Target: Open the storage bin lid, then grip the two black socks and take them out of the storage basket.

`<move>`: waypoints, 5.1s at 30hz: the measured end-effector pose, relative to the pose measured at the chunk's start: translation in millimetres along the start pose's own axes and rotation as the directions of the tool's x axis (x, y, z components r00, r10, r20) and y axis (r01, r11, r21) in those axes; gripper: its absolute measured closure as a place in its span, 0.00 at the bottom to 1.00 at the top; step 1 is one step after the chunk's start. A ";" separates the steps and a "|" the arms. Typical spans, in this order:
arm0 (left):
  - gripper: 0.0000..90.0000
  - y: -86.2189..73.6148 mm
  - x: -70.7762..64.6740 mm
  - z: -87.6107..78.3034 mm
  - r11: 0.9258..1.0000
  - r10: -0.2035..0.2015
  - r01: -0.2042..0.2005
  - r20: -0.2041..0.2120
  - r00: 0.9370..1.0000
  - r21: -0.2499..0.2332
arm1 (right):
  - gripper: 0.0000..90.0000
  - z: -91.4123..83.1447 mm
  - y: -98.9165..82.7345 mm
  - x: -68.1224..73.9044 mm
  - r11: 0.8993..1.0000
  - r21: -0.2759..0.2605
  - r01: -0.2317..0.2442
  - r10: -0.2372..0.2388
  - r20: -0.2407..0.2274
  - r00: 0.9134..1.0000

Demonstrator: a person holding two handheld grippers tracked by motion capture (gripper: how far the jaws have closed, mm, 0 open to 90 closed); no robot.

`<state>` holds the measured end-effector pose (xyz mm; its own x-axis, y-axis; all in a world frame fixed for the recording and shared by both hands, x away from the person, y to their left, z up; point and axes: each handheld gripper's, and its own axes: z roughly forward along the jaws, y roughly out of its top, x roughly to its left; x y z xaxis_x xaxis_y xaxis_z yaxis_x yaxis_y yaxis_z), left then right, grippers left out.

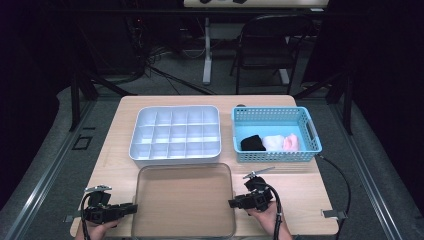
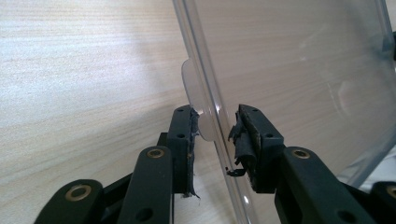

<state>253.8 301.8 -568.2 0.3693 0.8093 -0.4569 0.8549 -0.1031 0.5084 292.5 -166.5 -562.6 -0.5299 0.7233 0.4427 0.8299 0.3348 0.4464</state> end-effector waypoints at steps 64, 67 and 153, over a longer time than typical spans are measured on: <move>0.99 0.7 3.4 -7.9 0.991 0.100 -0.119 -0.279 0.955 -0.053 | 0.14 -59.8 -12.6 -72.9 0.985 -0.137 0.109 -0.062 0.307 0.950; 0.81 3.5 1.0 -12.8 0.991 0.090 -0.115 -0.285 0.954 -0.072 | 0.14 -60.7 -12.0 -71.8 0.983 -0.139 0.118 -0.070 0.309 0.948; 0.00 48.0 -94.6 29.7 0.887 0.440 -0.461 -0.260 0.860 -0.026 | 0.36 -13.9 173.0 -104.0 0.983 0.183 -0.025 -0.047 0.378 0.924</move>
<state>270.7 203.1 -522.4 0.5986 0.8008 0.0207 0.5783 -0.4499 0.6805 488.8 -192.3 -520.6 -0.4632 0.8812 0.0939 0.8606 0.4220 0.2851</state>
